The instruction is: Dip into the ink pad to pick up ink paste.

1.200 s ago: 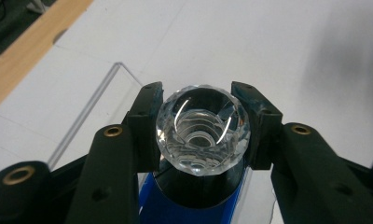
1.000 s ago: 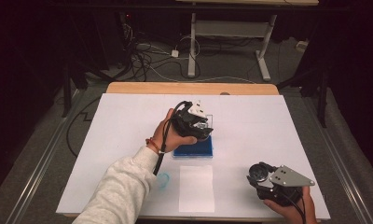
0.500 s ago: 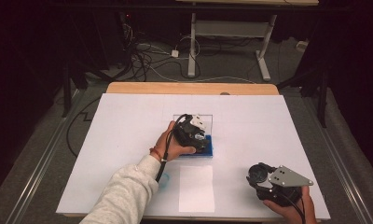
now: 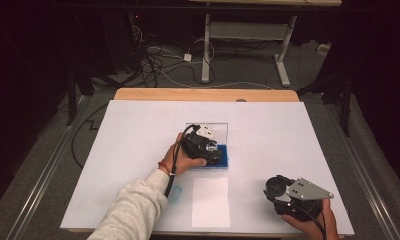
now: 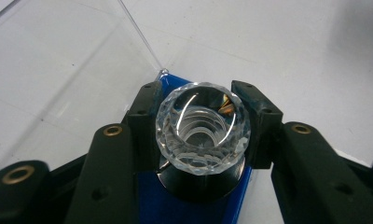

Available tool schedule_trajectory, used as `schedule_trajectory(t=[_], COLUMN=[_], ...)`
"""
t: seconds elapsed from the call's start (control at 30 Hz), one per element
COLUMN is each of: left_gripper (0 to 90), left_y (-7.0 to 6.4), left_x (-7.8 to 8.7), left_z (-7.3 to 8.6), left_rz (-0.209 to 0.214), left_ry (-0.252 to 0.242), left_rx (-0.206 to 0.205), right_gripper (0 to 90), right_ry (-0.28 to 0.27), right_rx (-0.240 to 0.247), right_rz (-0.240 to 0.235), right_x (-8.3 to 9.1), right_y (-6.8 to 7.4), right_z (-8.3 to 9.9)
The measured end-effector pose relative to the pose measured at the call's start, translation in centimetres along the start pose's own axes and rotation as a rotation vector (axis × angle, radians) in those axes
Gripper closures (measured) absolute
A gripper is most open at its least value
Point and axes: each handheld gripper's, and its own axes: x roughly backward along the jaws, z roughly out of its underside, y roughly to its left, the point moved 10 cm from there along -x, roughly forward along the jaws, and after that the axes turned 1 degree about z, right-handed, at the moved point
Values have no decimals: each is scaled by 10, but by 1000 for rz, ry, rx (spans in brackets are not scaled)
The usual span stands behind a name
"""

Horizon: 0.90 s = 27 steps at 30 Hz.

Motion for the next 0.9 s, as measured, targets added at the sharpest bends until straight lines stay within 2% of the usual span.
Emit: schedule_trajectory(t=[0.17,0.3,0.5,0.63,0.8,0.9], left_gripper=[545,545,545,546,546,546], left_y=[-1,-2,-1,-3,-3,-3], left_x=[-2,-2,-2,-1,-1,0], left_z=[-1,-1,0,0,0,0], left_rz=[0,-23,-5,-28,-33,-20], left_ry=[-18,3,-21,10,29,25], left_rx=[9,-9,18,-12,-18,-8], right_gripper=[382,382,381,381,381,381], right_ry=[1,4,4,5,3,2], right_rx=[3,1,2,3,-1,-12], right_rz=[-1,-1,0,2,5,17], right_x=[0,0,0,0,0,0], right_y=[1,1,1,0,0,-1], right_z=[0,0,0,1,0,0])
